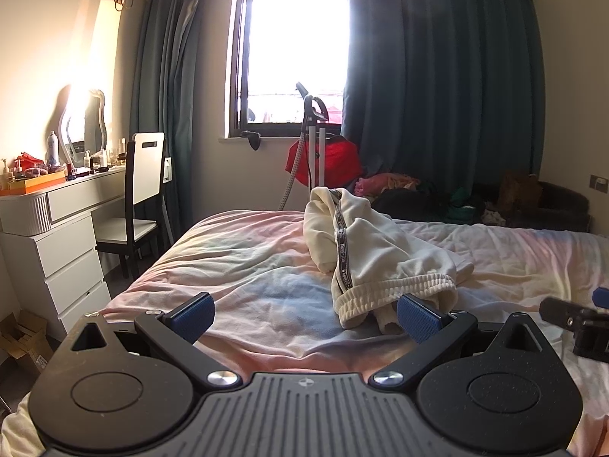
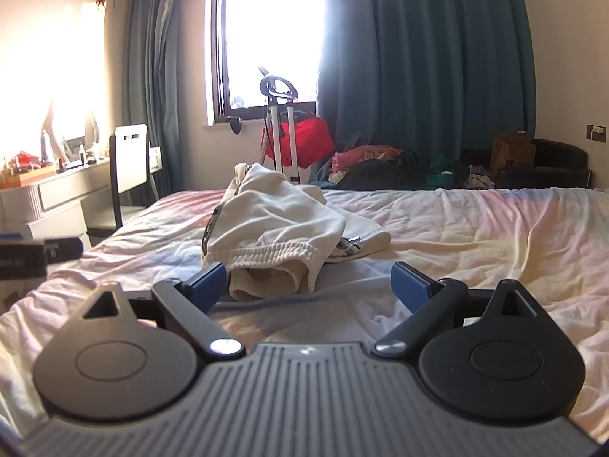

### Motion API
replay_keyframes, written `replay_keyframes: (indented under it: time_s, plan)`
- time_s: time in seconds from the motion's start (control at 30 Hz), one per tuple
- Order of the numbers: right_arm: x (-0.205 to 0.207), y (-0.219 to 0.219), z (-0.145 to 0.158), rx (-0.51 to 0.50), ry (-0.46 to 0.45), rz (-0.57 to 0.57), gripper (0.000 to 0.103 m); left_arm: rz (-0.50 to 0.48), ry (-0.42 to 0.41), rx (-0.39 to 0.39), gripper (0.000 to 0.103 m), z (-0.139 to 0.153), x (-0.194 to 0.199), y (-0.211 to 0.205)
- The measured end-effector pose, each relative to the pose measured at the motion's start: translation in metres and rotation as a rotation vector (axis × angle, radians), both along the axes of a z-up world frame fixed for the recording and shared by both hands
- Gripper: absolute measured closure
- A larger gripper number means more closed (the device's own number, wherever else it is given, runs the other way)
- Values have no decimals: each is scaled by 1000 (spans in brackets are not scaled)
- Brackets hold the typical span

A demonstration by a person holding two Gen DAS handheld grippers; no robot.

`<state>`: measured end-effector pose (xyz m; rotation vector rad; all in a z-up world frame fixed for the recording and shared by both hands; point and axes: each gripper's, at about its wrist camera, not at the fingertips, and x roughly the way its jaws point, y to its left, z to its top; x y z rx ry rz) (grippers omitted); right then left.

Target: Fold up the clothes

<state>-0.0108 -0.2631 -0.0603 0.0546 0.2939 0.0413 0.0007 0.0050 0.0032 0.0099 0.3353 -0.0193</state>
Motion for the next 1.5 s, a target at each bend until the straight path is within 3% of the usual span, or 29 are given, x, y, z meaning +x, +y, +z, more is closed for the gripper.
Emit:
replay_keyframes:
  time_s: [0.23, 0.4, 0.67, 0.8, 0.97, 1.1, 1.13, 1.17, 1.2, 1.23, 1.27, 1.37, 1.5]
  plan:
    - [33, 32, 4, -114, 71, 97, 8, 46, -17, 5, 0, 12, 7, 24]
    - [87, 71, -1, -199, 108, 184, 8, 79, 2, -13, 0, 10, 19, 51]
    - [185, 130, -63, -455, 206, 177, 9, 127, 73, -66, 0, -15, 54, 92]
    - [204, 148, -89, -626, 165, 107, 9, 148, 109, -93, 0, -26, 76, 101]
    - [210, 147, -86, -632, 42, 50, 9, 130, 148, -129, 0, -45, 97, 103]
    - [199, 163, -79, -693, -105, 95, 9, 141, 179, -154, 0, -61, 114, 100]
    - [200, 166, -78, -699, -112, 117, 12, 144, 185, -162, 0, -65, 117, 99]
    - [202, 163, -72, -652, -99, 145, 33, 146, 189, -166, 0, -68, 119, 98]
    - [205, 160, -67, -605, -85, 172, 45, 148, 193, -168, 0, -70, 121, 97]
    - [207, 156, -60, -556, -75, 193, 67, 148, 195, -167, 0, -72, 122, 95]
    - [207, 149, -50, -499, -75, 185, 80, 150, 191, -162, 0, -73, 123, 93]
    - [204, 124, -14, -355, -89, 154, 92, 169, 161, -99, 0, -76, 121, 83]
    - [196, 70, 39, -189, -119, 70, 93, 133, 130, -32, 0, -76, 116, 65]
